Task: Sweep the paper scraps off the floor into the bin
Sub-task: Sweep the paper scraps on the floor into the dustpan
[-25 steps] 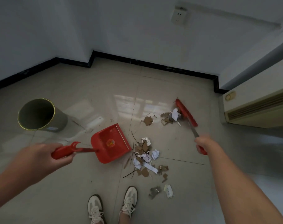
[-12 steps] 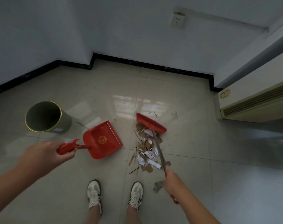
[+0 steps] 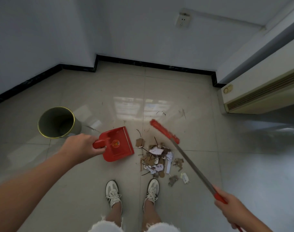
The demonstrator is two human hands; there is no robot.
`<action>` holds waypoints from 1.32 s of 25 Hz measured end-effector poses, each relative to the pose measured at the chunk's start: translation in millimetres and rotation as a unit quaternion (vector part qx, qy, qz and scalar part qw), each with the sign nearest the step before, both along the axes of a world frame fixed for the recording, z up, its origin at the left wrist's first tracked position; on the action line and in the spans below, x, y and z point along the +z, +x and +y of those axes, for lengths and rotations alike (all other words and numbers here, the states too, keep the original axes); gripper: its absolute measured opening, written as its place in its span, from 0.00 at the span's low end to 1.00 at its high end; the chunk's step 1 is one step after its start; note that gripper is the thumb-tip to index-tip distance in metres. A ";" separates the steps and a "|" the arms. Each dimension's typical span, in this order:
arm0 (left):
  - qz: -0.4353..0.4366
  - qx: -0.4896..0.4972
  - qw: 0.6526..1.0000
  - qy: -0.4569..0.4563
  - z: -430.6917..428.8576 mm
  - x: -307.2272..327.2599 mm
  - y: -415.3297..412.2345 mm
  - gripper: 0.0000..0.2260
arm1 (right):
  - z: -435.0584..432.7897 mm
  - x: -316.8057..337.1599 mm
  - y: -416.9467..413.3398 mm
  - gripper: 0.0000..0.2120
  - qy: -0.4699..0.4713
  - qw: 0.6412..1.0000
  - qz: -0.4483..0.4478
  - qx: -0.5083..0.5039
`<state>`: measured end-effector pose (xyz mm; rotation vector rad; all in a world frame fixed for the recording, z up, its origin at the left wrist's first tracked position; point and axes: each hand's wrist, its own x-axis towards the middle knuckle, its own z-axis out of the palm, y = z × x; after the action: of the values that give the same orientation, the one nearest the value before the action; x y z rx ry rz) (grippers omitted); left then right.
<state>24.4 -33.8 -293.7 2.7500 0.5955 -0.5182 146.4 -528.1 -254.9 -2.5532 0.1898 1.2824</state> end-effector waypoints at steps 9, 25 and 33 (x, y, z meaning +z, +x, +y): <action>0.034 -0.117 0.993 -0.011 8.8 -19.0 36.9 0.23 | -44.1 -26.2 -16.5 0.07 -0.097 0.961 0.008 -0.260; 0.021 -0.306 0.951 0.043 2.4 -39.6 45.4 0.19 | 121.7 -120.2 -36.4 0.06 0.039 0.899 0.186 -0.395; 0.056 -0.249 0.967 0.019 35.9 -35.0 21.6 0.19 | 108.4 -62.2 -34.5 0.13 0.074 0.892 0.151 -0.419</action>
<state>45.9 2.1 -328.8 2.9160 -0.0808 -0.7798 111.9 -419.7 -317.2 -1.7567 1.0727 1.2233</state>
